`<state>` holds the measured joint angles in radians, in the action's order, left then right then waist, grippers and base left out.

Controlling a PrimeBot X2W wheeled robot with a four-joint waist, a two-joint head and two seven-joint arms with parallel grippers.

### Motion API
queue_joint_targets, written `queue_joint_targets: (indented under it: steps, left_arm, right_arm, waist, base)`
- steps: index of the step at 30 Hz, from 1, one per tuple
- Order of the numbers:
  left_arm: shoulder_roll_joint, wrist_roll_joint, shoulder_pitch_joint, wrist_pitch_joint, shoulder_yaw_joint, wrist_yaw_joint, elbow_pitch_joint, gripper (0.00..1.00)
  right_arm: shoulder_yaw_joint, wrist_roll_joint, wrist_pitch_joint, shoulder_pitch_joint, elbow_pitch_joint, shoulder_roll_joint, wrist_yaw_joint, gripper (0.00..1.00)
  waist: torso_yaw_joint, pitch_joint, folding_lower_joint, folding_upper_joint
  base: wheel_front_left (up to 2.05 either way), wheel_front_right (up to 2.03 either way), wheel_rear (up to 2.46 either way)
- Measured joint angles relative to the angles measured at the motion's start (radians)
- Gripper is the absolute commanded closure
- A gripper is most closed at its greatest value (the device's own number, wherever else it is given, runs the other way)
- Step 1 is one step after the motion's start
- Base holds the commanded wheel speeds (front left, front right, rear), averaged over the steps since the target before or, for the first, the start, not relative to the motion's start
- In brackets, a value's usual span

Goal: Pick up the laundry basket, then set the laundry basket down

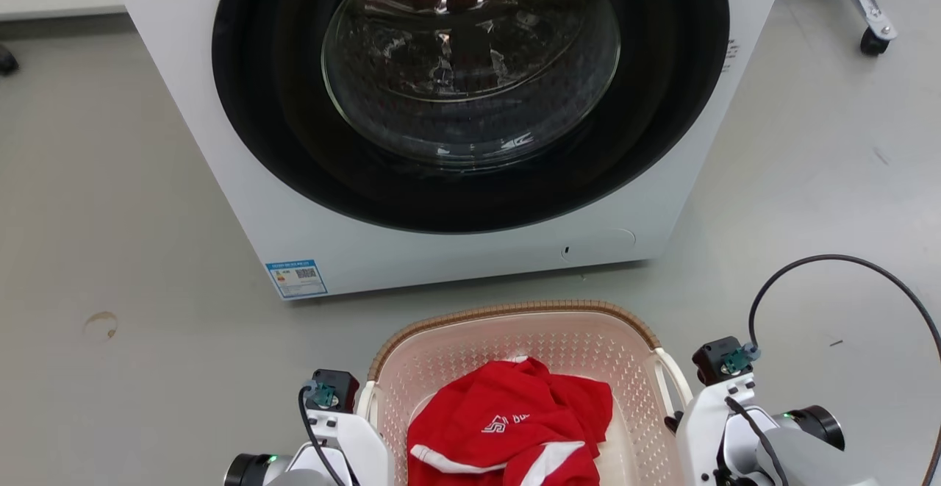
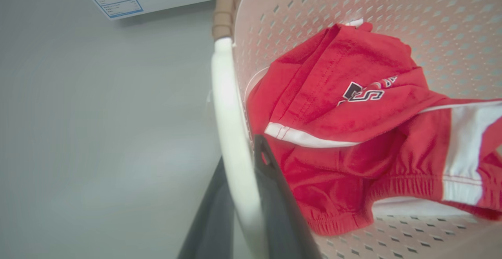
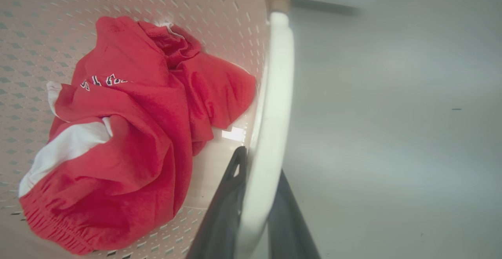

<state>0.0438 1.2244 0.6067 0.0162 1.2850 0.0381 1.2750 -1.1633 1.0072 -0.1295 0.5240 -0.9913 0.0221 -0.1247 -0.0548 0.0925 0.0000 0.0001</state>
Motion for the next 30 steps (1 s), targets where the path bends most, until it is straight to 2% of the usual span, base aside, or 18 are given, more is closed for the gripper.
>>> queue_joint_targets:
  steps: [13, 30]
  left_arm:
    - [0.015, -0.001, -0.03, -0.055, 0.0, 0.024, 0.001, 1.0]
    - [0.019, -0.001, -0.032, -0.078, 0.0, 0.037, 0.003, 1.0]
  right_arm:
    - [-0.047, 0.058, -0.06, -0.009, 0.023, 0.0, 0.0, 1.0]
    - [-0.077, 0.093, -0.064, -0.009, 0.025, 0.001, 0.0, 1.0]
  waist:
    - [-0.018, -0.113, 0.0, 0.0]
    - [-0.018, -0.138, 0.0, 0.0]
  base:
    - [0.0, 0.0, 0.0]
    - [0.0, 0.0, 0.0]
